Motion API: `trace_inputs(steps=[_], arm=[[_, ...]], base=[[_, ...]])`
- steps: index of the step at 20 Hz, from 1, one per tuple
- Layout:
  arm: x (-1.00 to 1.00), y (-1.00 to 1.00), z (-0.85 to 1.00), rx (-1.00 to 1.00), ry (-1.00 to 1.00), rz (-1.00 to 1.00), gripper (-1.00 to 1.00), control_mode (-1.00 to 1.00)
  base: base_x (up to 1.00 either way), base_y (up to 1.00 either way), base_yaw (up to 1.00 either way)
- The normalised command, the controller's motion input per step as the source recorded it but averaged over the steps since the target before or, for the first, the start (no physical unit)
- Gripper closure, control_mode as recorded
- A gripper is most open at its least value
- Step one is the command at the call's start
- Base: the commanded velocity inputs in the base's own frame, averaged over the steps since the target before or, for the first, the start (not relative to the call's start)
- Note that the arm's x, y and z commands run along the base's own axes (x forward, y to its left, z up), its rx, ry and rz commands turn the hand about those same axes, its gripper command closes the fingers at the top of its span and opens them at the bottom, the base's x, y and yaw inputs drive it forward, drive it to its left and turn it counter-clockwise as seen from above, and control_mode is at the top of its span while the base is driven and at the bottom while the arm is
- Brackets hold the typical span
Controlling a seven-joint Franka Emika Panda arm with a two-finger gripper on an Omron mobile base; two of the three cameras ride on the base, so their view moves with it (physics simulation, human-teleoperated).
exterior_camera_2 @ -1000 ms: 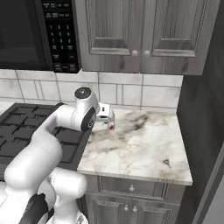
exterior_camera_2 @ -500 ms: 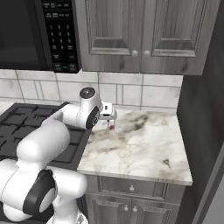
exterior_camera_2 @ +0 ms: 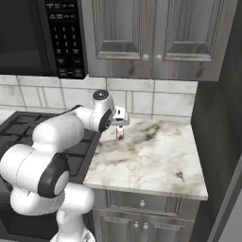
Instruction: Move the drinks to the dining counter.
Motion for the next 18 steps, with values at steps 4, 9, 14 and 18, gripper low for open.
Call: trace_inputs(steps=[4, 9, 14, 18], arm=[[0.47, -0.06, -0.1, 0.0, 0.05, 0.0, -1.0, -1.0], [0.28, -0.03, -0.11, 0.0, 0.04, 0.0, -1.0, -1.0], [0.03, 0.0, -0.37, 0.0, 0.03, 0.02, -1.0, -1.0], [0.07, 0.0, -0.39, 0.0, 0.04, 0.04, -1.0, -1.0]], base=[[0.0, 0.0, 0.0], [0.0, 0.0, 0.0], [0.0, 0.0, 0.0], [0.0, 0.0, 0.0]])
